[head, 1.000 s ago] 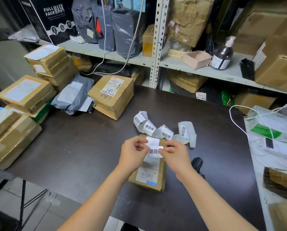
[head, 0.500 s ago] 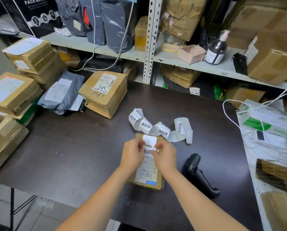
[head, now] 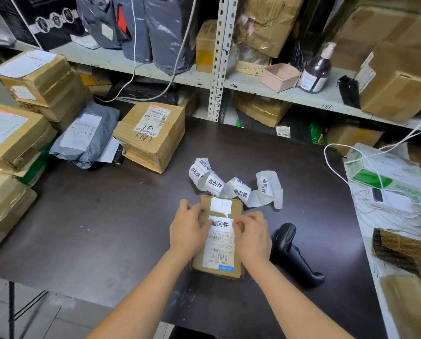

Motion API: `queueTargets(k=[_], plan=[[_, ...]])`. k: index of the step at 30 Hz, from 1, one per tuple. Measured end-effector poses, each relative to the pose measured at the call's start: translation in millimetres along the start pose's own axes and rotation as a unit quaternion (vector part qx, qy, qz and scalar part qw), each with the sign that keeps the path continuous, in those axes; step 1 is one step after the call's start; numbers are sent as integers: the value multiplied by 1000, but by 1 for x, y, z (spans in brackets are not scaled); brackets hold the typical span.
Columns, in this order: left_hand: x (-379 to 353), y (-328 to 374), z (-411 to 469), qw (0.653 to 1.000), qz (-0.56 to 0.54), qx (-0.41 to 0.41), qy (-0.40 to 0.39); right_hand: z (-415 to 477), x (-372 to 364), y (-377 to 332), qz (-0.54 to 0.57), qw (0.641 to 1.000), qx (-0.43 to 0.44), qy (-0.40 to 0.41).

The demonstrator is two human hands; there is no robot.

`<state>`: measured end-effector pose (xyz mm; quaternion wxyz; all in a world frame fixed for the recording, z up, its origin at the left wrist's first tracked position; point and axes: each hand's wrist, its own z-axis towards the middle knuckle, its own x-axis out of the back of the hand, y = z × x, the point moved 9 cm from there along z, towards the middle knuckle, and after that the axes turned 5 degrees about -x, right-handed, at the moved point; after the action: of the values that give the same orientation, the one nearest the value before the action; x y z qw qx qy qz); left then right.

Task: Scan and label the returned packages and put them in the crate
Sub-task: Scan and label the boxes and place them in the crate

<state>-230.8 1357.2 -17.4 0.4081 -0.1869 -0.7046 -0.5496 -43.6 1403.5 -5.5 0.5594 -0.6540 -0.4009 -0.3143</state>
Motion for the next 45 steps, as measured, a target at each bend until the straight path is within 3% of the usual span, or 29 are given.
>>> queueTargets(k=[5, 12, 16, 20, 26, 32, 41, 45], plan=[[-8, -34, -14, 984, -142, 111, -13, -10, -11, 24, 103, 992, -73, -31], [-6, -35, -52, 966, -237, 81, -57, -23, -24, 20, 200, 972, -80, -94], [29, -39, -87, 960, -266, 88, 24, -41, -24, -5, 232, 966, -32, -111], [79, -55, -149, 942, -276, 138, 130, -77, -36, -49, 270, 943, 29, -192], [150, -110, -284, 868, -311, 234, 308, -178, -80, -131, 263, 891, 149, -338], [190, -179, -421, 791, -317, 305, 426, -310, -141, -196, 180, 838, 243, -455], [221, -319, -591, 652, -390, 369, 536, -506, -259, -275, 93, 740, 324, -582], [230, -383, -639, 607, -427, 373, 558, -577, -316, -294, 64, 695, 311, -645]])
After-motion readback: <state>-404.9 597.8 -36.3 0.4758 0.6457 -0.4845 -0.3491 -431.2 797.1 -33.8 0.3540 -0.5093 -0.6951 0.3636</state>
